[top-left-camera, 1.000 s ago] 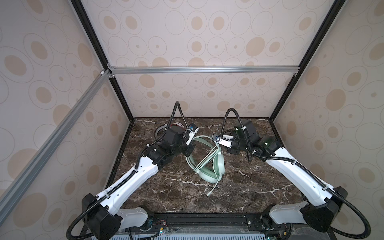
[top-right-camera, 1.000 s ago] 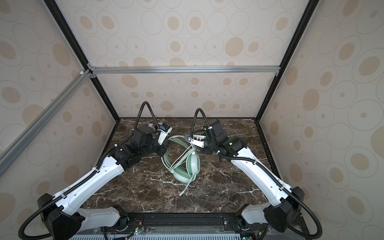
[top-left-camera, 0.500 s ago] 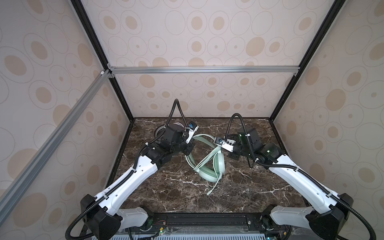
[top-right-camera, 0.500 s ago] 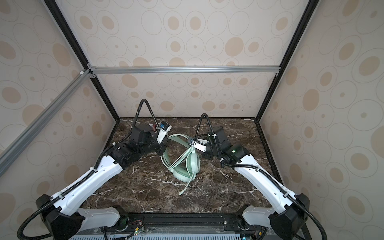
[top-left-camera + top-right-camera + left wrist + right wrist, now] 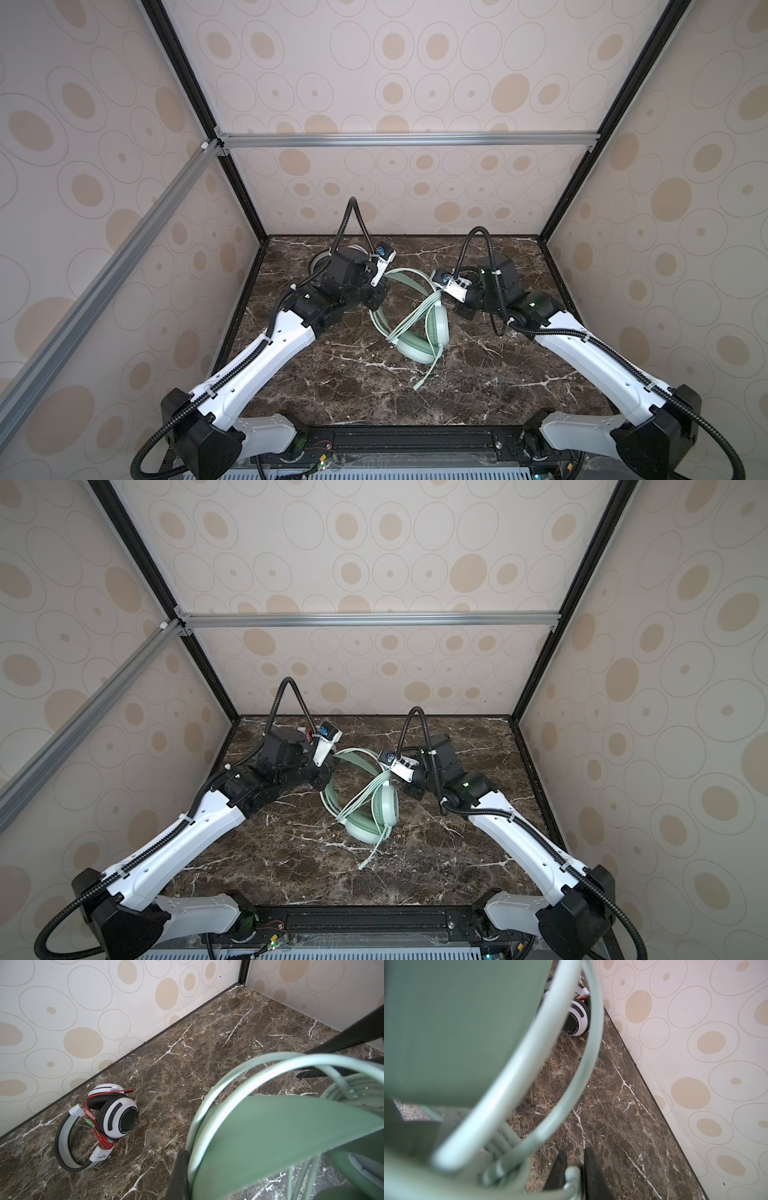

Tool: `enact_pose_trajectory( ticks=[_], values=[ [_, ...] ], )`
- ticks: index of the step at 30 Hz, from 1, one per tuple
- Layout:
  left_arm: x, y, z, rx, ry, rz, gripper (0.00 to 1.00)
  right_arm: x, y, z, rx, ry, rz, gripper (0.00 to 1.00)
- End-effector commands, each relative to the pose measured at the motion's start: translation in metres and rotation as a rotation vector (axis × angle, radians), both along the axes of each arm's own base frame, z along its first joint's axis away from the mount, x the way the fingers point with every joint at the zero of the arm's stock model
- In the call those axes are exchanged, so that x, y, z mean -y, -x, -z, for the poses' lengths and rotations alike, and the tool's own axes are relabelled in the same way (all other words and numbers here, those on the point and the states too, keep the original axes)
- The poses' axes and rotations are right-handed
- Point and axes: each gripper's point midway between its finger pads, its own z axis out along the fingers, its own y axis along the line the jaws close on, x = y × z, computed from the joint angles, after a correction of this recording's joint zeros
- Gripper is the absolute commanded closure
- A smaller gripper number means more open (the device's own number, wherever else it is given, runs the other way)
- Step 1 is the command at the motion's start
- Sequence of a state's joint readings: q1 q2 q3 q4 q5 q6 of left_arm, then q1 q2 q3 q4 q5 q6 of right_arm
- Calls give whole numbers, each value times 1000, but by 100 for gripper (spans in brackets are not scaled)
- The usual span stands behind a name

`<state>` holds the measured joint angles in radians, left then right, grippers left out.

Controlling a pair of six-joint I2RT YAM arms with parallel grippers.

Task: Wrap the headphones

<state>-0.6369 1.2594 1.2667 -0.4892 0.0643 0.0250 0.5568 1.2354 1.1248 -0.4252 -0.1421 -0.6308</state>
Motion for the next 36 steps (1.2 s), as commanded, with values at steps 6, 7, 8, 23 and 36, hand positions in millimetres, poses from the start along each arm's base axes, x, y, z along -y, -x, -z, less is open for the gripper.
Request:
enact_pose_trajectory(
  ticks=[6, 7, 8, 23, 36],
  values=[
    [7, -7, -43, 66, 118, -25, 100, 1, 8, 11, -31, -50, 10, 69],
    [7, -8, -42, 65, 114, -25, 100, 2, 8, 12, -34, -52, 12, 67],
    [6, -8, -41, 63, 111, -30, 100, 2, 8, 13, -35, -51, 15, 64],
    [-7, -15, -9, -39, 62, -149, 100, 36, -16, 27, -126, -235, 217, 22],
    [-8, -36, 18, -184, 259, -398, 100, 106, -50, -10, -37, -319, 609, 0]
  ],
)
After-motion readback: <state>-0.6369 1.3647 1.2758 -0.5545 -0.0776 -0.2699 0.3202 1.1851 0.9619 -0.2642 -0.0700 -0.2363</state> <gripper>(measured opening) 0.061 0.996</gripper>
